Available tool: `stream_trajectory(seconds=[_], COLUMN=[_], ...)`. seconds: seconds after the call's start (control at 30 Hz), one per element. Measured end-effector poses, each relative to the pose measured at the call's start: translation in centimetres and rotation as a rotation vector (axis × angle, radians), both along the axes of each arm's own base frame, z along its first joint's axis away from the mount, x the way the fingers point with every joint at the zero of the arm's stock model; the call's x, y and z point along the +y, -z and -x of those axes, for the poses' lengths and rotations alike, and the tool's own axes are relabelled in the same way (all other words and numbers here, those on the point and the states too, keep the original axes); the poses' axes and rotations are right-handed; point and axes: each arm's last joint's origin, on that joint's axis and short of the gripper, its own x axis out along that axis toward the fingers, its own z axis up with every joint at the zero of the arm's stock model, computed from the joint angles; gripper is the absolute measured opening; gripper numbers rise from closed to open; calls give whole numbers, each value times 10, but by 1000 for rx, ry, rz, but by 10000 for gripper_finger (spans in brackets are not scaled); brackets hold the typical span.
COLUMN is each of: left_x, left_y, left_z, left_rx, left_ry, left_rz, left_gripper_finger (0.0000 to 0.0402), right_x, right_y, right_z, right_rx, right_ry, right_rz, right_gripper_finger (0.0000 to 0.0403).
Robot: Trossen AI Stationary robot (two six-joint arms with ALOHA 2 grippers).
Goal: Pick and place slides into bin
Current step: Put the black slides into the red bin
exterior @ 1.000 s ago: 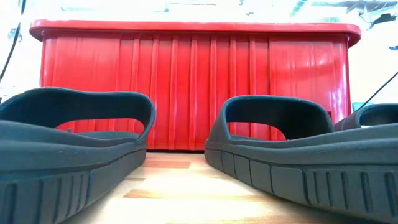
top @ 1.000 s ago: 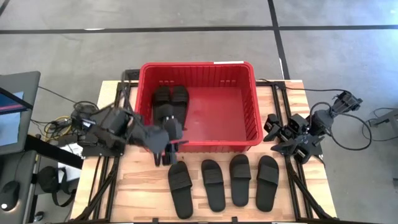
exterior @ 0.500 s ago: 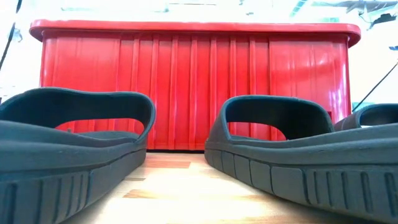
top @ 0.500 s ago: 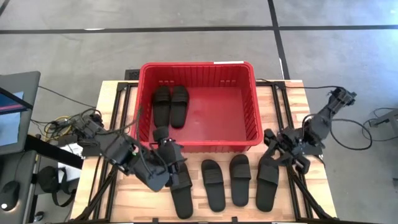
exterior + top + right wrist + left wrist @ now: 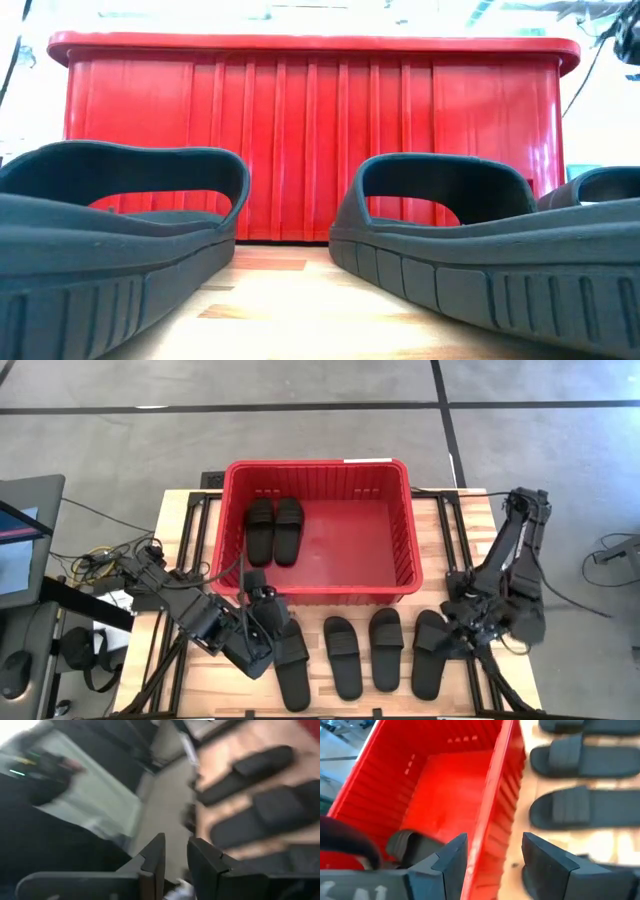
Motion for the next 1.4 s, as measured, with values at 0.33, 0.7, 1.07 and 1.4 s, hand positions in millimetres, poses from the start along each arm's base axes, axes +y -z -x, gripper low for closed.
stream_trajectory(seconds=[0.33,0.7,1.07,1.4], left_x=[-3,-11,-14,-14], left_y=[3,1,1,1], left_z=[11,19,21,21], left_rx=[13,-18,-20,-22], left_ry=[-10,12,23,19], left_rz=[-110,-129,-127,-122], left_gripper_finger=[177,177,177,177], right_x=[18,41,39,40], right_y=[27,66,87,106], right_z=[-8,-24,-32,-36], right_rx=[447,694,863,968], right_ry=[103,82,145,196], right_rz=[287,435,522,624], right_gripper_finger=[63,97,224,238])
